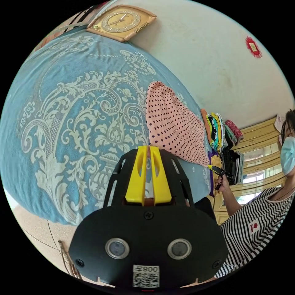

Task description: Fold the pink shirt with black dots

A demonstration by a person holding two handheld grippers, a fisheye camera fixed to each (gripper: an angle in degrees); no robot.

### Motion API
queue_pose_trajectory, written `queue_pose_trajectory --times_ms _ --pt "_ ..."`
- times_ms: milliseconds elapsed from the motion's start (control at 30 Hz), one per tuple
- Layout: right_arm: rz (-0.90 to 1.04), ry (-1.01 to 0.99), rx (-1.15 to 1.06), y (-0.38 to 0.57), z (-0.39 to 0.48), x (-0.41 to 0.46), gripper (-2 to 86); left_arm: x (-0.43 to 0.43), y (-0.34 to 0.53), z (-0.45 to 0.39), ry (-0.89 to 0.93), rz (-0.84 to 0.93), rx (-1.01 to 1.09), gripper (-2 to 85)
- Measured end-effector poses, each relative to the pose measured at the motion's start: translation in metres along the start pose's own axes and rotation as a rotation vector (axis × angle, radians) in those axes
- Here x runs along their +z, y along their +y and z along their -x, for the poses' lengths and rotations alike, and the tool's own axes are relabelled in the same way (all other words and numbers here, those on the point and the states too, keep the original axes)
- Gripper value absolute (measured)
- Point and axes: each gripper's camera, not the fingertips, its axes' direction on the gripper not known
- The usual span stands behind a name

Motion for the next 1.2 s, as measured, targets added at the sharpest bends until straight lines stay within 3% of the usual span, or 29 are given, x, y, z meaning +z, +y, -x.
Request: queue_pose_trajectory --times_ms 233,467,667,767,1000,1067,1200 --pt "-0.126 0.161 -0.097 0.003 0.05 -0.013 0.1 0.048 0.008 -0.042 0.059 -0.028 0.193 0.3" --pt "0.005 0.452 -0.33 -0.013 0.098 0.067 0.0 0.174 0.024 -0.064 -0.134 0.183 0.336 0.2" --pt "0.04 0.407 -0.291 -0.014 0.097 0.049 0.1 0.206 0.055 -0.067 -0.136 0.105 0.371 0.2" --pt "-0.06 0.337 -0.292 -0.03 0.099 0.021 0.1 0.224 0.07 -0.079 -0.112 0.066 0.44 0.2" --pt "-0.046 0.402 -0.352 -0.107 0.101 0.025 0.1 0.314 0.109 -0.084 -0.223 0.199 0.53 0.2" --pt "0.066 0.446 -0.304 -0.131 0.079 0.045 0.2 0.326 0.119 -0.079 -0.204 0.178 0.514 0.3" --pt "-0.001 0.364 -0.249 -0.139 0.063 0.011 0.3 0.343 0.138 -0.075 -0.199 0.156 0.496 0.8"
